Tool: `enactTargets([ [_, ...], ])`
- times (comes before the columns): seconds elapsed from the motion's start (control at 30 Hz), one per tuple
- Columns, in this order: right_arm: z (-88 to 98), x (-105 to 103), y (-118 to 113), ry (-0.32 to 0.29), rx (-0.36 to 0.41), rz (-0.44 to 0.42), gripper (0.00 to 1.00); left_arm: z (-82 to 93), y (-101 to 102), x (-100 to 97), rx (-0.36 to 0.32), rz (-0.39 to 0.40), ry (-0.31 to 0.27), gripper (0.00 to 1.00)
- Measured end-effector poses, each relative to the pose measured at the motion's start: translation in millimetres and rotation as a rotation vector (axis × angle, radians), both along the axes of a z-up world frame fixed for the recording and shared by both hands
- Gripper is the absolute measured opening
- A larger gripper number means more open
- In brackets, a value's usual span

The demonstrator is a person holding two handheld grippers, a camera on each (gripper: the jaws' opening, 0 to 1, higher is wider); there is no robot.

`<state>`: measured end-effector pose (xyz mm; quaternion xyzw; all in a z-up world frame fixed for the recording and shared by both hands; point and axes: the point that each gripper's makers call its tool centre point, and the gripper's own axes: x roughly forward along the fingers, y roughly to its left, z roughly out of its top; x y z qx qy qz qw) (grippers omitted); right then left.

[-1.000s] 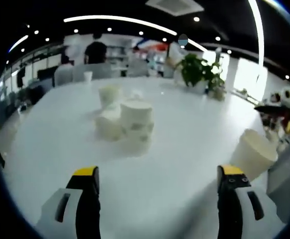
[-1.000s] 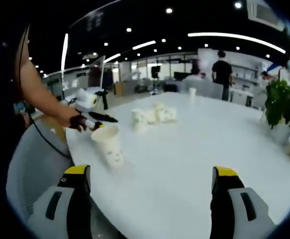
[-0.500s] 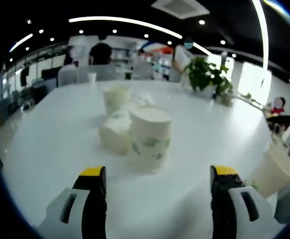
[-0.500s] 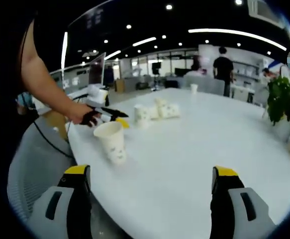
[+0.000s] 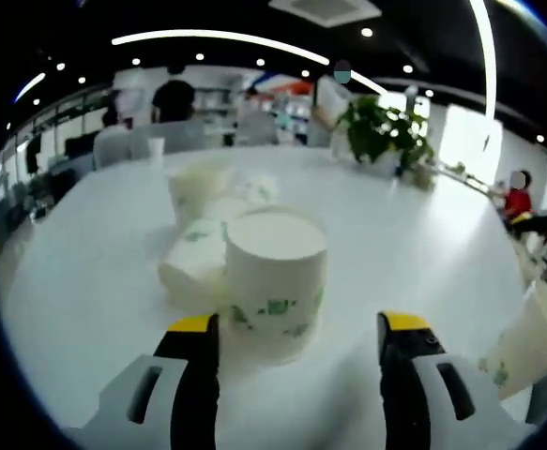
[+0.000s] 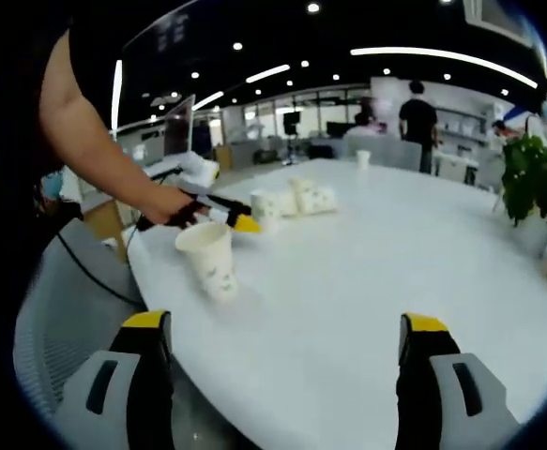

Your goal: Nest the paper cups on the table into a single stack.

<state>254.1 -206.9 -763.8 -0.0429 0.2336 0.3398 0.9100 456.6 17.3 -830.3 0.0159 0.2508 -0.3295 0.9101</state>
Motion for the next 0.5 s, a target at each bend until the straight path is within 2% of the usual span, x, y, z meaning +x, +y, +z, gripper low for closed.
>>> enactTargets([
  [0.17, -1.1, -2, -2, 0.008, 0.002, -0.006, 0.99, -2.3, -5, 4.8, 0.007, -0.005, 0.0, 0.57],
  [0.27, -2.0, -2, -3, 0.011, 0.004, -0.011, 0.99, -2.0, -4, 8.7, 0.015, 0.023, 0.007, 0.53],
  [0.4, -4.1, -3, -2, 0.021, 0.004, -0.011, 0.98, -4.2, -4, 12.4, 0.039, 0.032, 0.006, 0.42],
  [0.5, -3.8, -1, -1, 0.02, 0.005, -0.01, 0.98, -4.4, -5, 13.2, 0.045, 0.034, 0.002, 0.41],
])
